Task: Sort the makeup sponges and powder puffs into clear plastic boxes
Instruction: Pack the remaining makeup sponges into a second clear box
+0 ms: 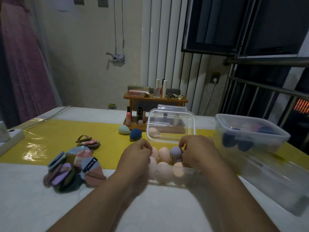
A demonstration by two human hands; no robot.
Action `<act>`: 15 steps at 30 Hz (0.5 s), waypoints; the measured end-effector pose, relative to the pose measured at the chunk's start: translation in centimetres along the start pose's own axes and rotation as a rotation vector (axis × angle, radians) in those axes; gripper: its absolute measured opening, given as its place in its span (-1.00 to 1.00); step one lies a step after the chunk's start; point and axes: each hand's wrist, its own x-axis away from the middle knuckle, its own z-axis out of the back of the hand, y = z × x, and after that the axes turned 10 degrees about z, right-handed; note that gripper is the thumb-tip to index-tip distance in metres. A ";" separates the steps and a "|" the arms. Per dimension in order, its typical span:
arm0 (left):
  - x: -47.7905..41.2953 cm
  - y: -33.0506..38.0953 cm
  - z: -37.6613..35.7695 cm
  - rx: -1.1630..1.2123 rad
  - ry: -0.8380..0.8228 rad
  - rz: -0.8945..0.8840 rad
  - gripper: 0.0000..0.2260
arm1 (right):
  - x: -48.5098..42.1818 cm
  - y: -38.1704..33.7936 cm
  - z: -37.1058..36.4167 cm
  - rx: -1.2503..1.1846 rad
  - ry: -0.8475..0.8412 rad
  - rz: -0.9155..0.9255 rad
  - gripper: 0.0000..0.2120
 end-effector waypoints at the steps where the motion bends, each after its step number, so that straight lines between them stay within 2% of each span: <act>1: 0.0 0.0 0.0 0.002 -0.001 0.002 -0.82 | -0.1 0.1 0.1 0.060 0.013 -0.013 -0.77; 7: -0.1 -0.2 -0.1 0.016 -0.006 0.002 -0.80 | -0.9 -0.1 -0.3 0.103 -0.023 -0.098 -0.85; 11: 0.0 -0.2 -0.1 0.008 -0.002 -0.006 -0.83 | -1.0 0.5 -0.7 0.072 0.079 -0.065 -0.83; 15: -0.2 -0.4 -0.1 0.014 -0.006 -0.002 -0.84 | -0.8 0.2 -0.5 0.017 -0.002 -0.117 -0.90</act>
